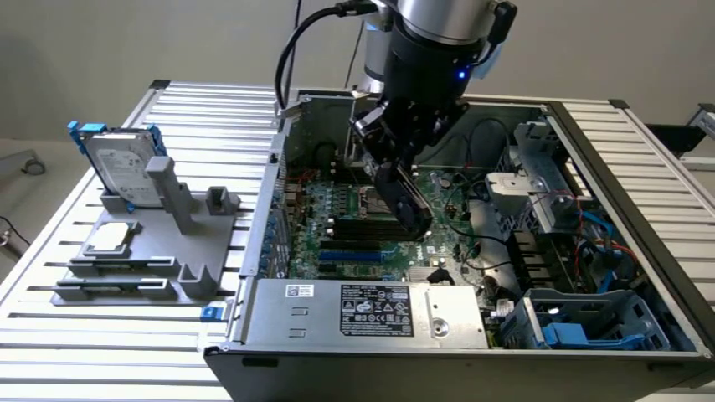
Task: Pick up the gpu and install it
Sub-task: 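Insert the gpu into the slot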
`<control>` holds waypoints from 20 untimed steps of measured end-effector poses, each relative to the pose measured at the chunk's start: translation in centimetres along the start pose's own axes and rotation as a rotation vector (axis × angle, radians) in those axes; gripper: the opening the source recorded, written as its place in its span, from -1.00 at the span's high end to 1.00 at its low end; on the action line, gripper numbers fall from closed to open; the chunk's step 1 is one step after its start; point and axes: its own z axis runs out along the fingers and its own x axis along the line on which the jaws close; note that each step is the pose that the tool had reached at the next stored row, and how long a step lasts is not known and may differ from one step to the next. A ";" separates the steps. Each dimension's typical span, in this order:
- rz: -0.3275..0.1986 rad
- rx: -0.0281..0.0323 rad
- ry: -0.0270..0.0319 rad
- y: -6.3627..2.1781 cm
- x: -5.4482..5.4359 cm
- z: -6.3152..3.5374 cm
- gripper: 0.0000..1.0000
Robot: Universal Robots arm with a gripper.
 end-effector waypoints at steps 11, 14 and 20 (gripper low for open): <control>-0.198 -0.0233 0.0071 -0.11 0.0 0.84 0.47; -0.251 -0.0299 0.0088 -0.14 0.0 1.06 0.47; -0.357 -0.0431 0.0117 -0.19 0.0 1.47 0.47</control>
